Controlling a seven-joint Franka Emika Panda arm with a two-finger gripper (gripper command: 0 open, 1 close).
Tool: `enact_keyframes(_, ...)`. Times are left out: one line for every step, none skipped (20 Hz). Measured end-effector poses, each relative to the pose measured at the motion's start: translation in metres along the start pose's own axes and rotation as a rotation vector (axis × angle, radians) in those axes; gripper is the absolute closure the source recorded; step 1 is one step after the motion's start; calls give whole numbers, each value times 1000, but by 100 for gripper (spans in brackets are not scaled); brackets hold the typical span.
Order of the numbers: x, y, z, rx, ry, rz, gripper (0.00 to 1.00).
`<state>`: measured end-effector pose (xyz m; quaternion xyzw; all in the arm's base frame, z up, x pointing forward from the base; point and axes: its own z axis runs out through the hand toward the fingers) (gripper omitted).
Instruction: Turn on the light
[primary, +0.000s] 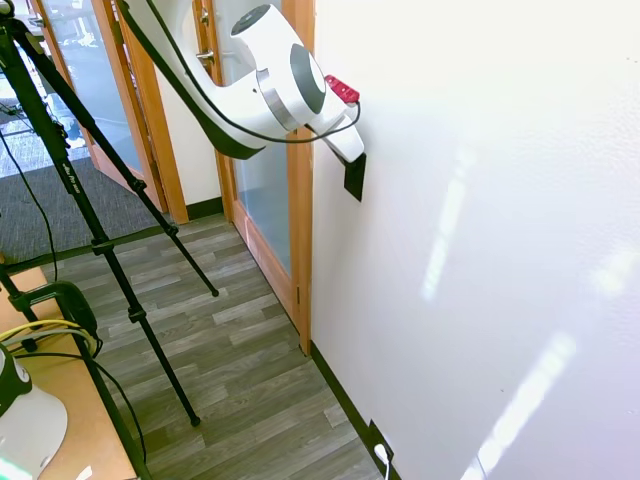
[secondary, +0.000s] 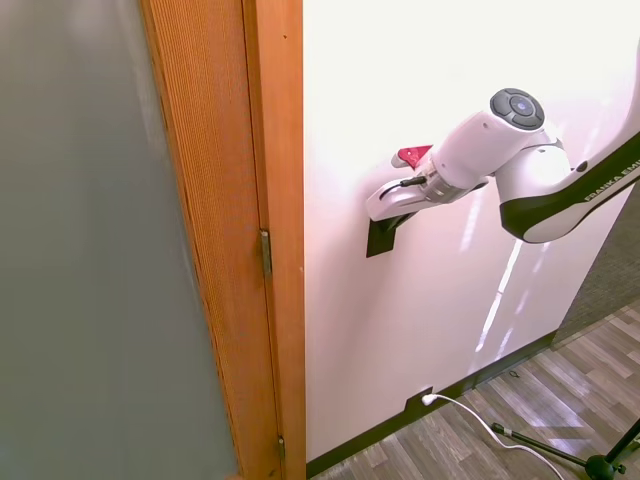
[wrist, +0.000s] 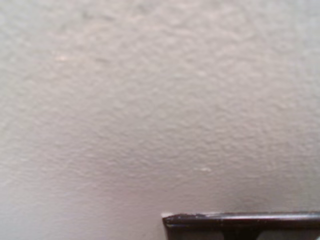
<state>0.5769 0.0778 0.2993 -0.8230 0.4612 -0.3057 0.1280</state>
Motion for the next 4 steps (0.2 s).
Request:
enact_keyframes(1,0,-2,12,-4,3,0)
enact_keyframes(2,0,-4,20,-8,6,0)
enact_keyframes(4,1,-6,29,-11,11,0)
enact_keyframes(7,2,-10,47,-14,20,0)
